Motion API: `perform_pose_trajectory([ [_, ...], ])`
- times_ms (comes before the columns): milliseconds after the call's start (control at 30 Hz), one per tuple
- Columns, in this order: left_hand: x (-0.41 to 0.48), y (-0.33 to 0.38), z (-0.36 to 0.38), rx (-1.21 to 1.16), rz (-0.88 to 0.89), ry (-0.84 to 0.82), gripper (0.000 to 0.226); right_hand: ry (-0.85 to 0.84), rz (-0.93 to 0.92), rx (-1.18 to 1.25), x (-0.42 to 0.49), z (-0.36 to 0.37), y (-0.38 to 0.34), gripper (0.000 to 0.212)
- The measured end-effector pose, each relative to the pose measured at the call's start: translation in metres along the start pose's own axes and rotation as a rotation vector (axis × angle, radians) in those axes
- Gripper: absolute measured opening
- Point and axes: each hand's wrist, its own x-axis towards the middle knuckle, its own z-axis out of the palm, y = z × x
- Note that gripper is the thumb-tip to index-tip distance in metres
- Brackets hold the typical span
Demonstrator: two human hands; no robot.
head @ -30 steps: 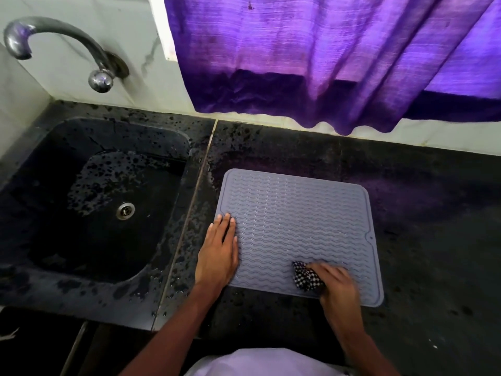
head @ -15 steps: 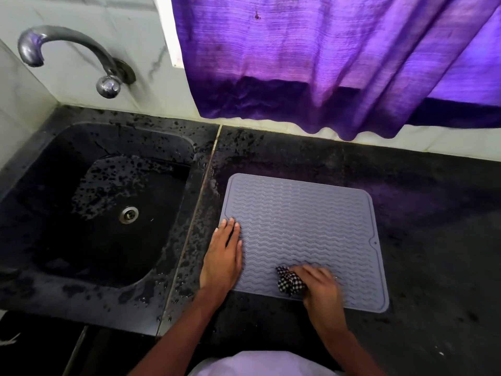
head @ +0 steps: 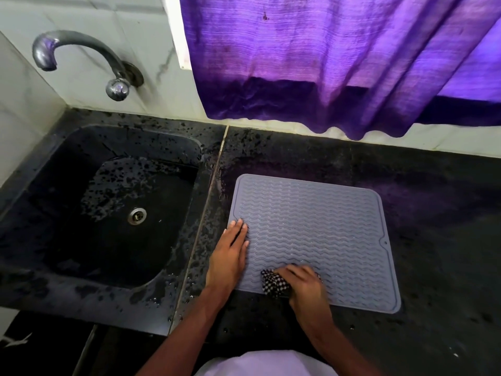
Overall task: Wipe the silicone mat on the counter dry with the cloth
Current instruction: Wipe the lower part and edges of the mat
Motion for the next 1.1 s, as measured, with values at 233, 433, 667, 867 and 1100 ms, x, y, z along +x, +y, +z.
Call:
perform_pose_trajectory([
  [233, 0.002, -0.002, -0.006, -0.031, 0.009, -0.019, 0.046, -0.045, -0.005, 0.015, 0.012, -0.006, 0.003, 0.063],
  [433, -0.003, -0.025, -0.009, 0.066, 0.066, -0.024, 0.046, -0.043, -0.029, 0.026, 0.033, -0.005, -0.026, 0.067],
  [667, -0.008, -0.031, -0.006, 0.130, 0.121, 0.054, 0.040, -0.183, -0.008, -0.101, 0.031, -0.019, -0.005, 0.070],
  [867, -0.009, -0.028, -0.006, 0.127, 0.137, 0.059, 0.045, -0.126, 0.208, -0.138, -0.014, -0.078, 0.079, 0.076],
  [1100, -0.009, -0.020, -0.010, 0.187, 0.063, 0.019, 0.071, -0.013, 0.178, -0.008, 0.007, -0.074, 0.031, 0.059],
])
